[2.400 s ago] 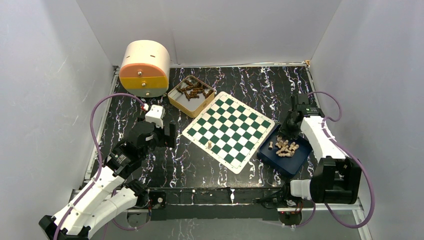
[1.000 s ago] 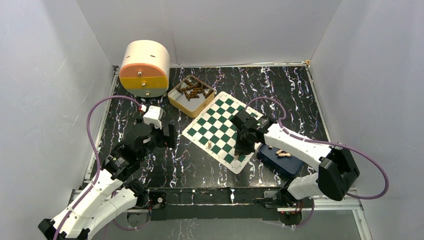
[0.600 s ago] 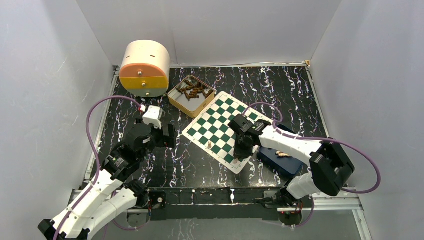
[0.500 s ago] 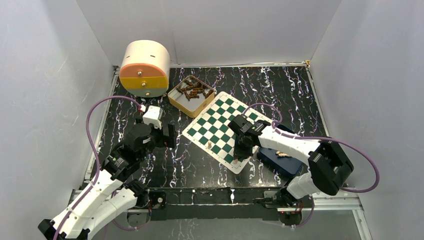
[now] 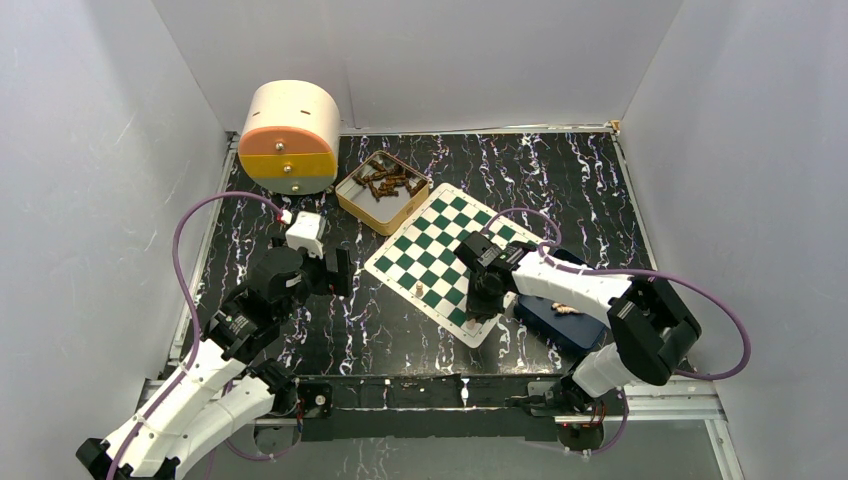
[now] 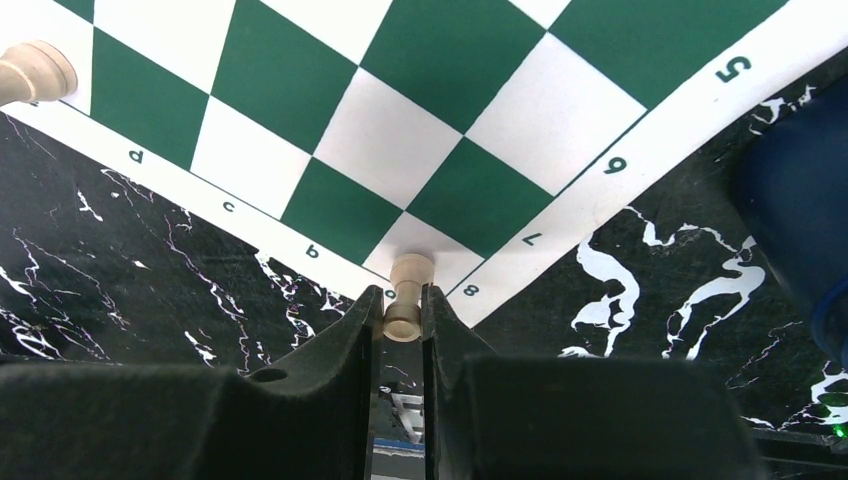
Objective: Set up the chess pieces on the board
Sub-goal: Place the chess piece on the chessboard, then pick up the chess piece from the storage box.
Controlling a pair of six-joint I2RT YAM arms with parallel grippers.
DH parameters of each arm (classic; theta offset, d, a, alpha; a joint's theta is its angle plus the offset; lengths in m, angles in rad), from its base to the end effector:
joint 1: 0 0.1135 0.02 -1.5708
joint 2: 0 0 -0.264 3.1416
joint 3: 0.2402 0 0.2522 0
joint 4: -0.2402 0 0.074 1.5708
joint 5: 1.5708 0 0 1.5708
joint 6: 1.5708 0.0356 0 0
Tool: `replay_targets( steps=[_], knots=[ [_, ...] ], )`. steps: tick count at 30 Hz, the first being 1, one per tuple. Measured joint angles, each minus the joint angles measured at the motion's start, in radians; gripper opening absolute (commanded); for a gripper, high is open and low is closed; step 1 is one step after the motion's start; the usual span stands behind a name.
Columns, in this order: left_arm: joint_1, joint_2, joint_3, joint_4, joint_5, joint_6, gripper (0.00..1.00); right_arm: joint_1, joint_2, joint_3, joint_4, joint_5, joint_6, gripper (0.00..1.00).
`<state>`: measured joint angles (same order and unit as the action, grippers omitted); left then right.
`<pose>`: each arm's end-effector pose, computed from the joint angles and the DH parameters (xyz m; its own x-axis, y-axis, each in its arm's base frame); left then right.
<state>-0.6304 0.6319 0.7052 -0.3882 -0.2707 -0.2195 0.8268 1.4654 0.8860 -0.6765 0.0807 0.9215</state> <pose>0.1267 -0.0807 0.3137 -0.3231 -0.0239 -0.9460 0.2994 0.9457 -0.1262 0.1809 0.1923 0.1880 -0.9600 0.1293 -0.2483 0.0797 0.9765 0.2004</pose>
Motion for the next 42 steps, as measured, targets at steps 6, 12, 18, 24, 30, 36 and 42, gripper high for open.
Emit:
replay_targets(
  steps=[6,12,18,24,30,36,42],
  knots=[
    [0.0,0.0,-0.003,0.0,0.0,0.0,0.98,0.0,0.008,0.0,0.004,0.002,0.0,0.25],
    [0.0,0.0,-0.003,0.0,-0.003,0.0,0.98,0.0,0.019,0.0,0.006,0.002,0.0,0.33],
    [0.0,0.0,-0.003,0.0,-0.003,0.002,0.98,0.0,0.019,0.0,0.006,0.002,0.0,0.42],
    [0.0,0.0,-0.003,0.0,-0.003,0.003,0.98,0.0,0.019,0.029,-0.013,0.004,-0.001,0.44],
    [0.0,0.0,-0.004,0.0,-0.002,0.003,0.98,0.0,0.018,0.103,-0.037,0.017,-0.016,0.44],
    [0.0,0.001,-0.004,0.0,-0.001,0.003,0.98,0.0,-0.003,0.161,-0.097,0.075,-0.057,0.4],
    [0.0,0.004,-0.004,0.0,0.003,0.003,0.98,-0.026,-0.027,0.225,-0.191,0.178,-0.087,0.36]
  ],
)
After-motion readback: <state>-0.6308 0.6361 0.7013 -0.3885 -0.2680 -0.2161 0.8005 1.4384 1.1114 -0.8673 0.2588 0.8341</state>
